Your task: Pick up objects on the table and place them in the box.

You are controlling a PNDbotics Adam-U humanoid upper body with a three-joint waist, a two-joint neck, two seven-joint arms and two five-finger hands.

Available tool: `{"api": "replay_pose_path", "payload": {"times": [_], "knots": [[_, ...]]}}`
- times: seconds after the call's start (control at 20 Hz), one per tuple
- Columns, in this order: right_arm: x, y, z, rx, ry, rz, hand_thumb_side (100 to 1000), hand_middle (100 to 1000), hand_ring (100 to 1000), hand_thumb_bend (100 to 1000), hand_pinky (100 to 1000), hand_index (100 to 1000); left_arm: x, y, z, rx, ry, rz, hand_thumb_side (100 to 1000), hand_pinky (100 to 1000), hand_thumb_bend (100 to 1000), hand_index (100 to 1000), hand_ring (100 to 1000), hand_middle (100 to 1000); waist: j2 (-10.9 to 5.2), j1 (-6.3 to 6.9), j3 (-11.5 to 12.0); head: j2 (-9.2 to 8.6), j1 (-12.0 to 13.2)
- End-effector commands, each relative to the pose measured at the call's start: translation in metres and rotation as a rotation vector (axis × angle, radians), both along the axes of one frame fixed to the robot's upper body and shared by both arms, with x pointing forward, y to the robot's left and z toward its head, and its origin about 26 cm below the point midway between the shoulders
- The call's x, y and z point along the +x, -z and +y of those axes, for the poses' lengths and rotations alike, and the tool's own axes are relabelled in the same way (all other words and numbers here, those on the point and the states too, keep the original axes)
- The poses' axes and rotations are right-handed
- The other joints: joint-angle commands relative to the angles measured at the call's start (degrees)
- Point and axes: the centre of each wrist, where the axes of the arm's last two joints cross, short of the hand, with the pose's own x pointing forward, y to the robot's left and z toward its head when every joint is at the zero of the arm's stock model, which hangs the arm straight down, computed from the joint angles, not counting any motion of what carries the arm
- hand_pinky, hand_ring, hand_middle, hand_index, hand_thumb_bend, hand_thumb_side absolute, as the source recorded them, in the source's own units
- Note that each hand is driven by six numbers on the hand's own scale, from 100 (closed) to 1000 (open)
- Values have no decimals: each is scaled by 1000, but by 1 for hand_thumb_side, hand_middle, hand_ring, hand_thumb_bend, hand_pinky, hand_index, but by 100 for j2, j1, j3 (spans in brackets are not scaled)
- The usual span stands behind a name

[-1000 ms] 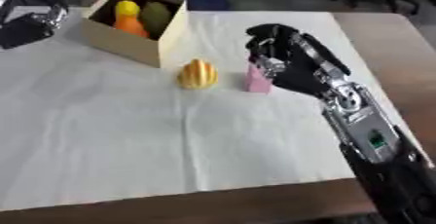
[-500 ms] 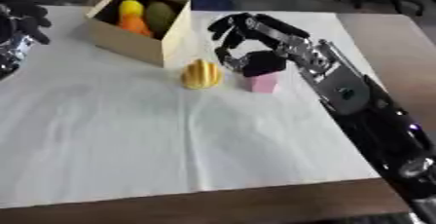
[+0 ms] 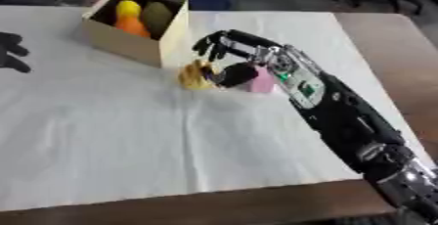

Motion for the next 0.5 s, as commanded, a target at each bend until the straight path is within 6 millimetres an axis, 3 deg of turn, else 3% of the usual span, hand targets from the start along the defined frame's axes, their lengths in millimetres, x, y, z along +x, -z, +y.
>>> {"api": "replay_pose_path", "payload": {"times": [0.05,0.5], "knots": [[8,-6,1,-46,14,-39,297,790,747,100,763,882,-4,-6,2,-21,-3,-20,721,731,100,775,574,616,0,18,25,-50,-62],[19,-4,5,-144,115,-171,267,821,789,149,787,898,-8,-1,1,-53,-15,-14,725,731,100,775,574,614,46,23,142,-94,-143]]}}
